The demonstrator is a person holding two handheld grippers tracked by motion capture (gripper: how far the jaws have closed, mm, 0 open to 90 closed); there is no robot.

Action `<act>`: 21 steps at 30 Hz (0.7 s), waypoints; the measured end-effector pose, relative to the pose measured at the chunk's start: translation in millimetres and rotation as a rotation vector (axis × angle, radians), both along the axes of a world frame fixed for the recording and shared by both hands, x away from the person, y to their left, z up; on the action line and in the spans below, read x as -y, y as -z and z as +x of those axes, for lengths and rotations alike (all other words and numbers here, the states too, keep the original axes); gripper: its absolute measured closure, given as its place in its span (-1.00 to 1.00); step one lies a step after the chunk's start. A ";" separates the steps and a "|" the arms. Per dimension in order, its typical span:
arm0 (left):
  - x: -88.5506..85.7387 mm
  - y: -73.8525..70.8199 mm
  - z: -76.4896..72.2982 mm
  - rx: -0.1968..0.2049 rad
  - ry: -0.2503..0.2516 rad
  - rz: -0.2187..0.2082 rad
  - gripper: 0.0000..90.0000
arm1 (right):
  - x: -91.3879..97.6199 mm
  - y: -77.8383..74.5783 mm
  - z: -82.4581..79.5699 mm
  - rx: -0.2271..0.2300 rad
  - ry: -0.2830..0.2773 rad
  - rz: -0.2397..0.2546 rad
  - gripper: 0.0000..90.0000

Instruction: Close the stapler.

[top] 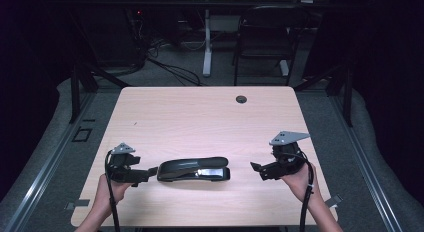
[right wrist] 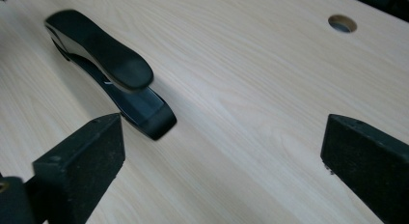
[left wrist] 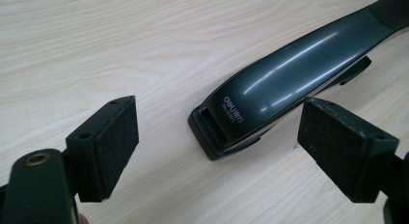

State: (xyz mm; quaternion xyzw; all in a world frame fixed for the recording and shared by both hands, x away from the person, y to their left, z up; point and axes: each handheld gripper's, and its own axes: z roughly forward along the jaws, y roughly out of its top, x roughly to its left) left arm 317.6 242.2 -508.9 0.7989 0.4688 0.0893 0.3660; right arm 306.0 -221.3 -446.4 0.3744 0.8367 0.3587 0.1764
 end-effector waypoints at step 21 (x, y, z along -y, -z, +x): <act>-2.3 -2.2 -0.8 0.025 -0.017 0.003 -0.67 | 32.2 71.2 18.7 -0.221 0.081 -0.146 -1.00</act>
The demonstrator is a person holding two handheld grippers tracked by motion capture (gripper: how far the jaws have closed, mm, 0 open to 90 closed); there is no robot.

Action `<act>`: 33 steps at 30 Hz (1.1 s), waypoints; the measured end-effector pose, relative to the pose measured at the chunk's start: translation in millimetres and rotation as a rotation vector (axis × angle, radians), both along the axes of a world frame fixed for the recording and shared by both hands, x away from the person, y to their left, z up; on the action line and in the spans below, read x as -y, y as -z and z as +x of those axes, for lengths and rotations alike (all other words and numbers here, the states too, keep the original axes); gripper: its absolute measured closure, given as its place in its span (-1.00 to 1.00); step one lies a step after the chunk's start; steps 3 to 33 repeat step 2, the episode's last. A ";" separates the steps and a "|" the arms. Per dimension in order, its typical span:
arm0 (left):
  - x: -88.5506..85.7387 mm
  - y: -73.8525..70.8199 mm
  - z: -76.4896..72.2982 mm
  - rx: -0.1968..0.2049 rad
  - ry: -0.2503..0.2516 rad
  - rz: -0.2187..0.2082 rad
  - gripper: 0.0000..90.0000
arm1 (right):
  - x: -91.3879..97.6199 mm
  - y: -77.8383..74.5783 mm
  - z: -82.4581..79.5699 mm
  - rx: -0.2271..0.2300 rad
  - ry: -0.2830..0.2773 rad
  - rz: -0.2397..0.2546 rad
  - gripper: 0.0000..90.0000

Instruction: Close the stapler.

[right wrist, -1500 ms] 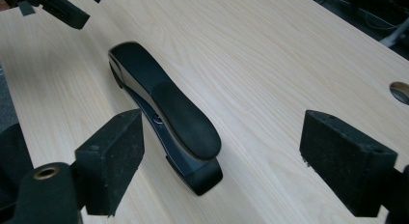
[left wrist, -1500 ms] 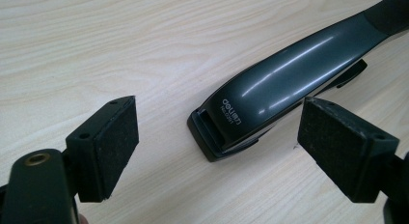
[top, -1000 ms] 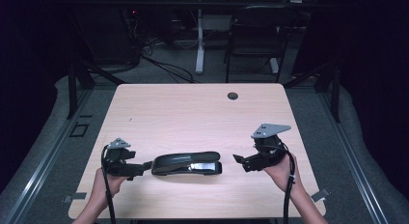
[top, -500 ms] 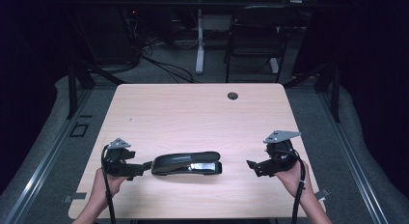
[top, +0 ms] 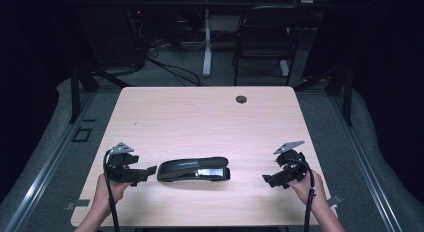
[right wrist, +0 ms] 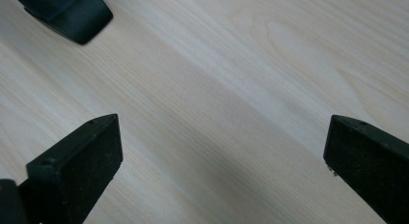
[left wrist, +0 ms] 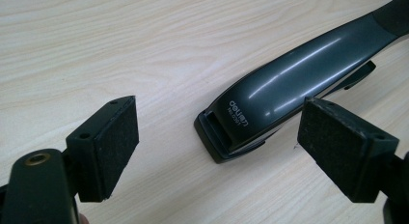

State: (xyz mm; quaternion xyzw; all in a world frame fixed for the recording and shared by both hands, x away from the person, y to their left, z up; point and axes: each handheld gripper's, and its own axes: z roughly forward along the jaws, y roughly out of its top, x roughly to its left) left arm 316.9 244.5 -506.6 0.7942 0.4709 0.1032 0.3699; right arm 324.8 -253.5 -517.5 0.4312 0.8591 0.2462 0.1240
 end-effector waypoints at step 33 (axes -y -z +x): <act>0.0 0.0 0.3 0.001 -0.001 0.002 -0.67 | -1.0 3.9 1.2 -0.011 -0.013 -0.015 -1.00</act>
